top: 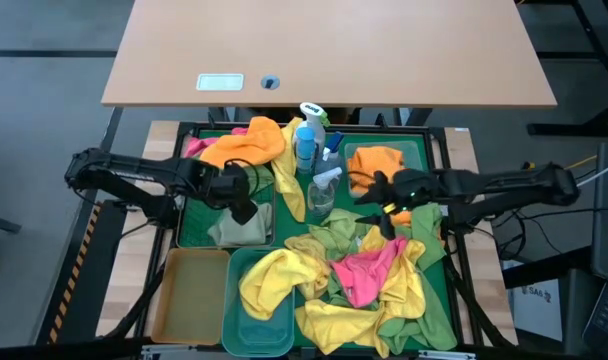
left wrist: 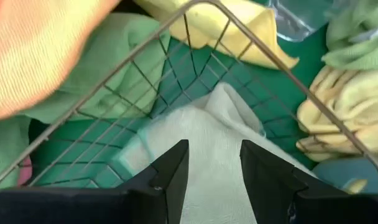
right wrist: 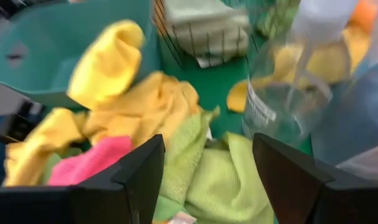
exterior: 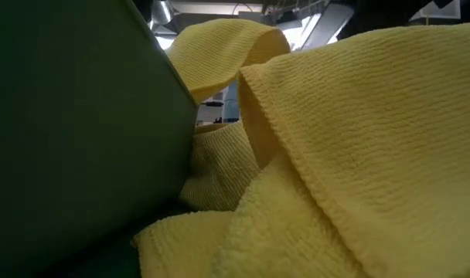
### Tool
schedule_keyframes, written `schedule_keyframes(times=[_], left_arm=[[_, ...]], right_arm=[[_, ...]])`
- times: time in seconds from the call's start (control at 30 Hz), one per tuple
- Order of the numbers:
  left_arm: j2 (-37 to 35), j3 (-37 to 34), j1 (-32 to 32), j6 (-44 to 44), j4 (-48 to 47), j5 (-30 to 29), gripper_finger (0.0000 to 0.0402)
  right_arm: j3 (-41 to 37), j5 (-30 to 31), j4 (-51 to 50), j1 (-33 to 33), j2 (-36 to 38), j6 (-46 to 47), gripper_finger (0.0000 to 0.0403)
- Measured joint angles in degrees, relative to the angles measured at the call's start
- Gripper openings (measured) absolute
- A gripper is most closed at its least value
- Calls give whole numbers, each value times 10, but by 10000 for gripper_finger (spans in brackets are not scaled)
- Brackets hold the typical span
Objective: Sort microfiber towel by color & place in baskets
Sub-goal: Put the green towel into the wire basket
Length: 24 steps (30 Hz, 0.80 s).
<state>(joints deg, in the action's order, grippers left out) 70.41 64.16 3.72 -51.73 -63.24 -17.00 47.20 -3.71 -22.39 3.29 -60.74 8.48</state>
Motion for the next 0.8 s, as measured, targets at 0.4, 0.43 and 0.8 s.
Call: schedule_keyframes(times=[0.4, 0.43, 0.8], left_arm=[[2, 0, 19, 1, 59, -5, 140], [2, 0, 22, 8, 67, -5, 140], [2, 0, 46, 46, 116, -25, 140]], right_arm=[[0, 98, -2, 8, -136, 12, 243], [0, 105, -2, 8, -145, 5, 243], [0, 121, 37, 8, -237, -31, 243]])
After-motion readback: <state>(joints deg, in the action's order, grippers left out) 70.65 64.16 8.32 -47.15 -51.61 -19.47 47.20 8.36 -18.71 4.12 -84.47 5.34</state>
